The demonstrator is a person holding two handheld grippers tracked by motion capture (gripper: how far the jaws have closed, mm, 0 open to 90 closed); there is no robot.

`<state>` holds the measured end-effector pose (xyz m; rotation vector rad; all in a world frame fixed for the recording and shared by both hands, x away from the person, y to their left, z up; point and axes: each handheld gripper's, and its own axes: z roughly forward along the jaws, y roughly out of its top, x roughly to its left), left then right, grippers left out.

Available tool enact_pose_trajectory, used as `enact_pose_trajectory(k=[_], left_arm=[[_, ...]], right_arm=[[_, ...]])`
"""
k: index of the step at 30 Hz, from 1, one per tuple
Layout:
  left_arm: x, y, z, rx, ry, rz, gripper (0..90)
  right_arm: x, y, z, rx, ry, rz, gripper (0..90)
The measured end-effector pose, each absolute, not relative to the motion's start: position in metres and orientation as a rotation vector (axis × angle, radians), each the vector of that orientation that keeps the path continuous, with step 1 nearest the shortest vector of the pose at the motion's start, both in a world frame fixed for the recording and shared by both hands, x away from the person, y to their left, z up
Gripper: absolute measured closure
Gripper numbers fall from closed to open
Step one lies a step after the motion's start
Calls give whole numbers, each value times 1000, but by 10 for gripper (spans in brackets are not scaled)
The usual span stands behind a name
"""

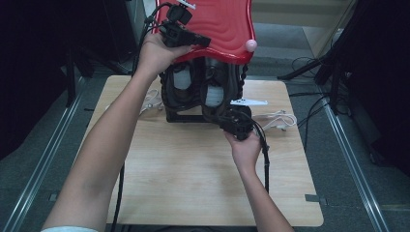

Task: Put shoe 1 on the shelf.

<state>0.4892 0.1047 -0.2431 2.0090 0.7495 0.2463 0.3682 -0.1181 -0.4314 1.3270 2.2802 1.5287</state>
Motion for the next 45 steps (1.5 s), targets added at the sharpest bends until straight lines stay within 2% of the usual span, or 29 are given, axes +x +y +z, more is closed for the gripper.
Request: enact_pose_trajectory(k=[11,20,35,40,45], left_arm=[[489,105,-243,2007,749,247,876],[489,105,-243,2006,749,247,873],[489,105,-244,2003,746,247,865],[488,105,-244,1999,742,244,848],[487,104,-243,1999,725,249,767]], right_arm=[[391,-111,-423,1367,2198,1565,900],[410,-123,-415,1447,2123,1547,900],[423,-126,-416,1487,2134,1427,900],[418,-133,-421,1482,2122,1497,900],[406,-137,-420,1446,2139,1534,900]])
